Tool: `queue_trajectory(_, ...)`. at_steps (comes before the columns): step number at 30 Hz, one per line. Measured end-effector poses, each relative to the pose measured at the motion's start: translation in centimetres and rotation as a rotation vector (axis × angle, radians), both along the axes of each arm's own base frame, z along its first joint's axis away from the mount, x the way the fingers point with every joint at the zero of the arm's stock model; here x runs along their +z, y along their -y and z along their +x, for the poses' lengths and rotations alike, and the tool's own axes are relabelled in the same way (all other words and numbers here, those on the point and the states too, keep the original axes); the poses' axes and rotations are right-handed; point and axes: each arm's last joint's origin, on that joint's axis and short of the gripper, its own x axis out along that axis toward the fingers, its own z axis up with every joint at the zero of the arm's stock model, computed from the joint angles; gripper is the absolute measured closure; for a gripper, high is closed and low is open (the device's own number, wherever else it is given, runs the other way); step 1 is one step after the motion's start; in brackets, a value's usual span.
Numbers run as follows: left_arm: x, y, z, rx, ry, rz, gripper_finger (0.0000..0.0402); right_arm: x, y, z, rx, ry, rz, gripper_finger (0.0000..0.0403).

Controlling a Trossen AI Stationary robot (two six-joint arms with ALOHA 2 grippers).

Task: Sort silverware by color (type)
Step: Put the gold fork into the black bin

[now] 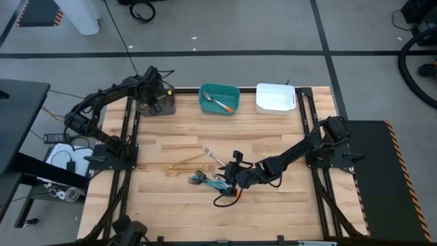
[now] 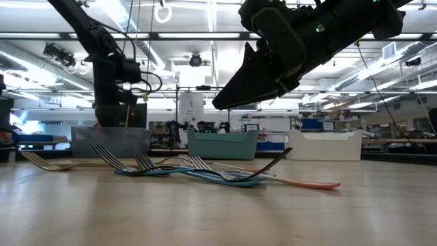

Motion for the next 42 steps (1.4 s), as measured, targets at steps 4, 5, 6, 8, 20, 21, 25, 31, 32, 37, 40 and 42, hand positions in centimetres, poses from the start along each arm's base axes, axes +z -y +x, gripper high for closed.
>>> queue_trajectory(4,-0.7,-0.2,0.1,0.007,-0.02,-0.021,0.037,0.0,0.0,0.0,0.0,0.0,0.0,0.0294)
queue_trajectory(5,-0.9,-0.3,0.1,0.009,-0.023,-0.026,0.037,0.0,0.0,0.0,0.0,0.0,0.0,0.0294)
queue_trajectory(6,-1.1,-0.3,0.1,0.01,-0.027,-0.032,0.037,0.0,0.0,0.0,0.0,0.0,0.0,0.0294)
queue_trajectory(8,-1.4,-0.4,0.2,0.011,-0.033,-0.043,0.037,0.0,0.0,0.0,0.0,0.0,0.0,0.0294)
queue_trajectory(20,-3.0,-1.2,-0.3,0.06,-0.055,-0.092,0.037,0.0,0.0,0.0,0.0,0.0,0.0,0.0294)
queue_trajectory(21,-3.0,-1.2,-0.3,0.065,-0.054,-0.092,0.037,0.0,0.0,0.0,0.0,0.0,0.0,0.0294)
queue_trajectory(25,-3.0,-1.3,-0.3,0.087,-0.042,-0.081,0.0369,0.0,0.0,0.0,0.0,0.0,0.0,0.0294)
queue_trajectory(31,-3.0,-1.2,-0.2,0.109,-0.034,-0.079,0.0333,0.0,0.0,0.0,-0.001,0.001,0.003,0.0294)
queue_trajectory(32,-3.0,-1.2,-0.1,0.108,-0.033,-0.079,0.0324,0.0,0.0,0.0,-0.001,0.001,0.003,0.0294)
queue_trajectory(37,-2.6,-1.0,0.5,0.095,-0.092,-0.046,0.0282,0.0,0.0,0.0,-0.001,0.001,0.003,0.0294)
queue_trajectory(40,-1.8,-0.9,1.1,0.086,-0.132,-0.015,0.0275,0.0,0.0,0.0,-0.001,0.002,0.003,0.0294)
queue_trajectory(42,-1.1,-0.9,1.5,0.082,-0.125,-0.003,0.0274,0.0,0.0,0.0,-0.001,0.006,0.005,0.0294)
